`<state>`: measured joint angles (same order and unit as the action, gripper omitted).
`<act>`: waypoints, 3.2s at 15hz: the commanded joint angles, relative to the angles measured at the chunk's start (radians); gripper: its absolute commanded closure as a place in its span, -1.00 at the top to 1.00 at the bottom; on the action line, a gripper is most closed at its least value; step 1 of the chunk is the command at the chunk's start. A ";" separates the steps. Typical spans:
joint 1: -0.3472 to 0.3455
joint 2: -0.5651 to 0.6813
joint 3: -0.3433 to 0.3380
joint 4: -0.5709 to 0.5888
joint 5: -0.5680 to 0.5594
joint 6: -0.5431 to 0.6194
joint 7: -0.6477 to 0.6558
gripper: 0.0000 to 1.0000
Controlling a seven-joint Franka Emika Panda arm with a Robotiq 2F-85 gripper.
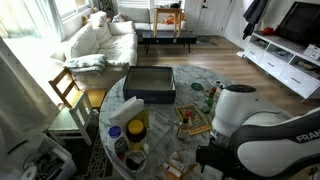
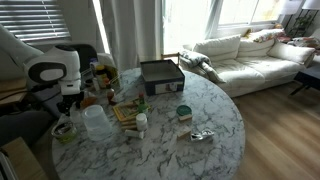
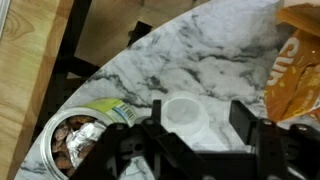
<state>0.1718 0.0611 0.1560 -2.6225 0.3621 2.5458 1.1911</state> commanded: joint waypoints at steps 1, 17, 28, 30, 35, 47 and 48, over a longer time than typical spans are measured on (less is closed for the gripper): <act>0.008 0.014 0.003 -0.016 -0.030 0.048 0.009 0.01; 0.000 0.012 -0.005 0.010 -0.011 0.021 -0.019 -0.98; -0.121 -0.185 -0.107 0.092 0.169 -0.220 -0.213 -0.93; -0.152 -0.234 -0.133 0.090 0.167 -0.243 -0.243 -0.93; -0.158 -0.249 -0.143 0.091 0.178 -0.254 -0.259 -0.98; -0.251 -0.260 -0.269 0.182 0.182 -0.575 -0.652 -0.98; -0.262 -0.254 -0.270 0.183 0.152 -0.592 -0.679 -0.98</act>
<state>-0.0609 -0.1934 -0.1018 -2.4487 0.5485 2.0282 0.6030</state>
